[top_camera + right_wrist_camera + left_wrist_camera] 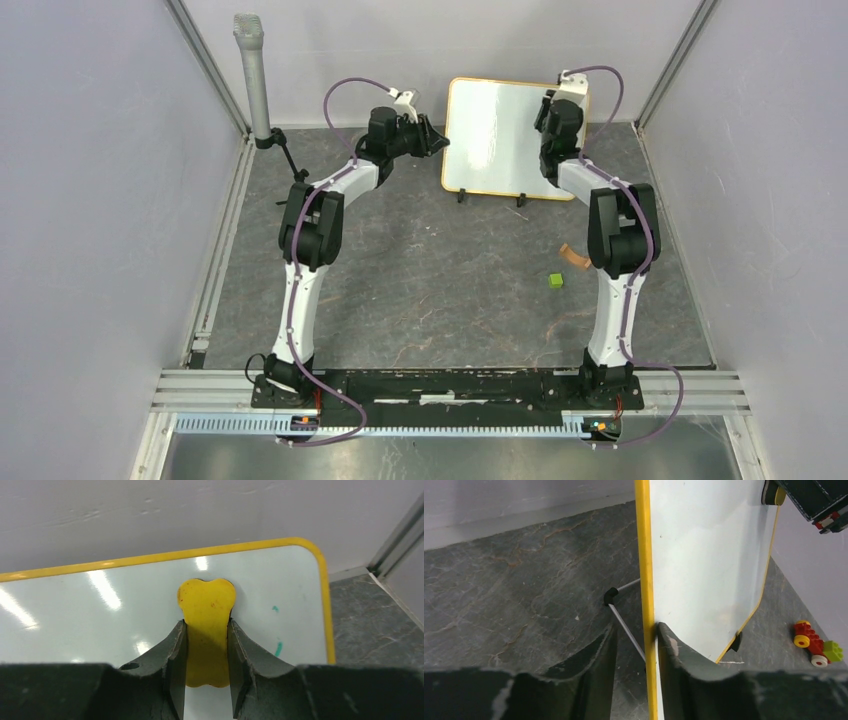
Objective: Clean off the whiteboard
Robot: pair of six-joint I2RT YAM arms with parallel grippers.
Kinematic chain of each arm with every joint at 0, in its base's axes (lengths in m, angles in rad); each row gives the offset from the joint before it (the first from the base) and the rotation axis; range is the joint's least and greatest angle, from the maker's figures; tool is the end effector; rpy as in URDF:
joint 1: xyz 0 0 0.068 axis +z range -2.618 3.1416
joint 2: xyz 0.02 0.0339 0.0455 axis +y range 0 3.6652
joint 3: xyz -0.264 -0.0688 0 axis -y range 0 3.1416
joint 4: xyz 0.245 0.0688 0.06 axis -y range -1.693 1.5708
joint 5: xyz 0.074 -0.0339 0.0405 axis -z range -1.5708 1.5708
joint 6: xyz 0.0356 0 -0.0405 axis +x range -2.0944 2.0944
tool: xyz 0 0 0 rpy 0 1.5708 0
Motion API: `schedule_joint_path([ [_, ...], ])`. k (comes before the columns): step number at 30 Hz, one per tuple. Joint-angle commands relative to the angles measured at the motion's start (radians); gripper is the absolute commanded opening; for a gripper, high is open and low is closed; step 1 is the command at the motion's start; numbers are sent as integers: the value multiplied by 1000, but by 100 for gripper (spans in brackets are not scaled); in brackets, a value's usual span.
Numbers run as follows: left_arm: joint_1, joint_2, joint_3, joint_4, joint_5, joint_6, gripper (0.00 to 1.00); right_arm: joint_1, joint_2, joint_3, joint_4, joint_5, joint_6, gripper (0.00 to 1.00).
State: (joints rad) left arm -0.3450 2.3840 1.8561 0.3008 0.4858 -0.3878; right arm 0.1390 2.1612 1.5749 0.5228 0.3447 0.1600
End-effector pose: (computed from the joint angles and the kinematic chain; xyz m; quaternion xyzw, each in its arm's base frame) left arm 0.5180 -0.2038 0.1996 0.1334 0.7627 -0.3922 0.4966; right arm 0.5083 0.0590 0.2404 0.1249 0.7171 -0.0232 0.6853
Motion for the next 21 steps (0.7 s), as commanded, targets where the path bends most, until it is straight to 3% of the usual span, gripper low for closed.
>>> schedule_joint_path([
  [1,0,37,54,-16,67,-46,45,-32,-64,-43,29,52,0,35],
  [4,-1,64,84,-21,96,-66,50,-43,-79,-59,36,55,-5,35],
  [9,-5,103,143,-55,126,-81,50,-54,-92,-68,34,76,-27,35],
  [21,-7,98,160,-145,51,-4,25,-34,-77,-50,13,33,13,34],
])
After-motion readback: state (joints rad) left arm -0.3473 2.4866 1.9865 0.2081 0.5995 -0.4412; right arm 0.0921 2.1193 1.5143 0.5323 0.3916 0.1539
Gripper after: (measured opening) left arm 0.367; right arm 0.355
